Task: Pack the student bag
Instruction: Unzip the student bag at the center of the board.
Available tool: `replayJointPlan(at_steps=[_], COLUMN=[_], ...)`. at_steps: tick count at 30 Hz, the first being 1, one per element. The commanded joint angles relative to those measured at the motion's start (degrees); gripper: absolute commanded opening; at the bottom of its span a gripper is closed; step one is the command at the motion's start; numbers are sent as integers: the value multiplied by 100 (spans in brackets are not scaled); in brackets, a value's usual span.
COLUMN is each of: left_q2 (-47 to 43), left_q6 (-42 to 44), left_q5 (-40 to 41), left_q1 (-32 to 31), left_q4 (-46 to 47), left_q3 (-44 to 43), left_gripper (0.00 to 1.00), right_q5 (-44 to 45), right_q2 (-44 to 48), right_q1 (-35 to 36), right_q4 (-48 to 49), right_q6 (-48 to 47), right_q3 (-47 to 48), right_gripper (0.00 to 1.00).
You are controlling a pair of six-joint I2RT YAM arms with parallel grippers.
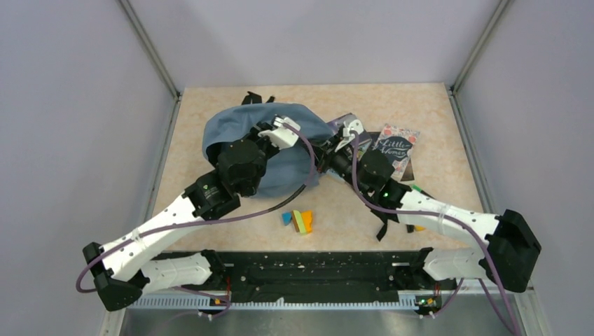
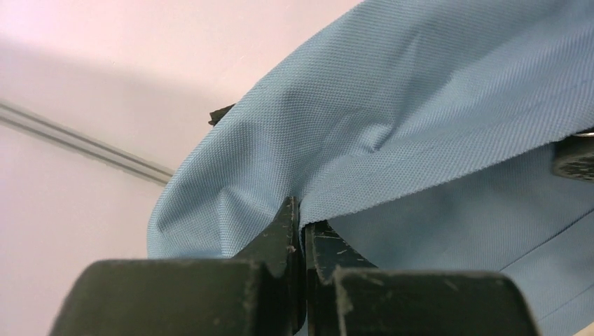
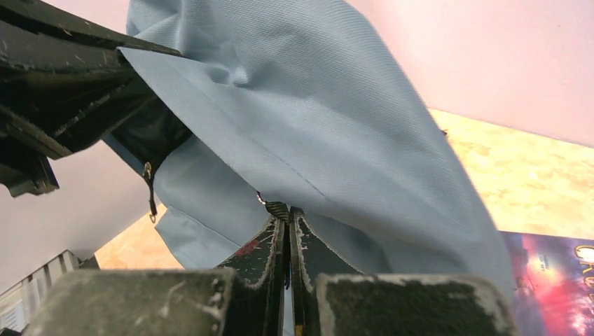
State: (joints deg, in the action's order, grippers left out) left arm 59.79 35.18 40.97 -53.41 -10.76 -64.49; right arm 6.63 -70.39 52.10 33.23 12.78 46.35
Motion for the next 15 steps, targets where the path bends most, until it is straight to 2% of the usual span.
replayJointPlan(at_steps=[1,7,15], left_q2=[-363,-523,-663], left_q6=[-414,-853,-1515], left_q5=[216,96,-139], left_q1=[271,587,789], left_q4=[312,239,-237], left_q3=[-194,-327,-824], left_gripper=[0,0,0], right_q5=[412,588,389], right_q2=[329,399,266], right_q1=[-67,-176,-682], right_q4=[-87,-283,-464], right_q6=[-141,-119,277], right_q3=[-132,-203,-291], right_gripper=[0,0,0])
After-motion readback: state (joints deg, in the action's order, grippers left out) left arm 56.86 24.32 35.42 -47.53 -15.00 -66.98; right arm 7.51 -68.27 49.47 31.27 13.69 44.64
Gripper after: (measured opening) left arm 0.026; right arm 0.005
